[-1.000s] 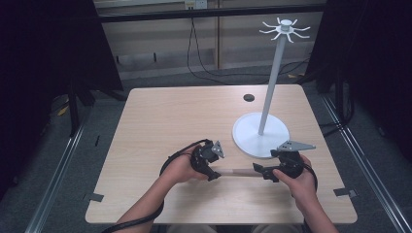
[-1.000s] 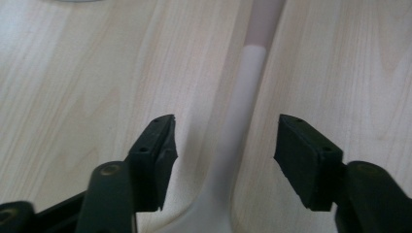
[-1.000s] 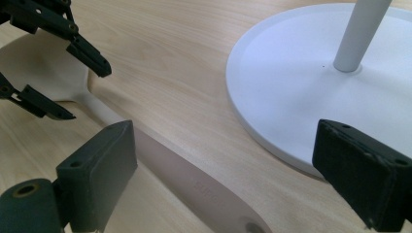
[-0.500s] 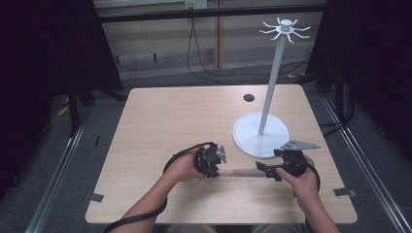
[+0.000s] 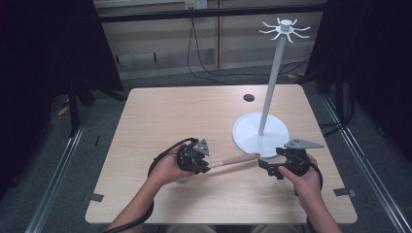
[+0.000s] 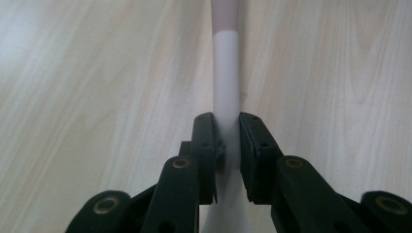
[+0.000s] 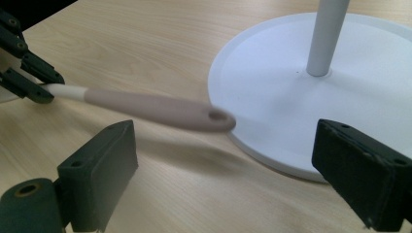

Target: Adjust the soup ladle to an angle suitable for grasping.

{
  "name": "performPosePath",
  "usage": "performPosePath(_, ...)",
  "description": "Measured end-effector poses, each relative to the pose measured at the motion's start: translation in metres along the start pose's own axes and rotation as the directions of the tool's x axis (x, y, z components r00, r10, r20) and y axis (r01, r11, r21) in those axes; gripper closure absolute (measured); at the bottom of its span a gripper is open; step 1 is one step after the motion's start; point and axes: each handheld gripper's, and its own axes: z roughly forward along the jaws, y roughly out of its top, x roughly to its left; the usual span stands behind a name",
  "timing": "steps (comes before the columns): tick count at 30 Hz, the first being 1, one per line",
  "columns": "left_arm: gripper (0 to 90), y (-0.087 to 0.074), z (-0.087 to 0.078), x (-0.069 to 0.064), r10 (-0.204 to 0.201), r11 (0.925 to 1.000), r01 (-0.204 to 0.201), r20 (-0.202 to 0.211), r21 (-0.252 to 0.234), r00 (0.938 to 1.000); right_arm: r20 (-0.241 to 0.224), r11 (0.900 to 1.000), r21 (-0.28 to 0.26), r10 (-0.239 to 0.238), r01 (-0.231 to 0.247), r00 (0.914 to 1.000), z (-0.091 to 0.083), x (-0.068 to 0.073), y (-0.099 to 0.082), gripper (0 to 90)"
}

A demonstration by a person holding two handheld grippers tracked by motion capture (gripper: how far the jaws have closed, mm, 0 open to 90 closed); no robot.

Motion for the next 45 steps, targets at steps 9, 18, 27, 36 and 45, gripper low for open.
performPosePath(9, 78.0, -0.008, -0.018, 0.001, -0.070, 0.9907, 0.061, -0.071, -0.122, 0.9950, -0.041, 0.9999, -0.011, 0.010, -0.010, 0.9991, 0.004, 0.009, 0.002, 8.0)
performPosePath(18, 78.0, -0.004, -0.023, -0.007, -0.109, 0.9681, 0.082, -0.104, -0.237, 0.9886, -0.173, 0.9917, -0.070, 0.095, -0.108, 0.9803, 0.016, 0.028, 0.008, 9.9)
performPosePath(27, 78.0, 0.009, -0.018, -0.020, -0.113, 0.9413, 0.080, -0.083, -0.328, 0.9901, -0.217, 0.9787, -0.113, 0.144, -0.171, 0.9655, 0.027, 0.045, 0.021, 28.8)
performPosePath(36, 78.0, 0.012, -0.013, -0.026, -0.142, 0.9187, 0.106, -0.068, -0.381, 0.9876, -0.248, 0.9712, -0.159, 0.135, -0.178, 0.9593, 0.028, 0.056, 0.035, 50.2)
performPosePath(45, 77.9, 0.013, -0.019, -0.028, -0.192, 0.8896, 0.150, -0.054, -0.431, 0.9799, -0.272, 0.9477, -0.229, 0.157, -0.223, 0.9493, 0.025, 0.060, 0.044, 64.8)
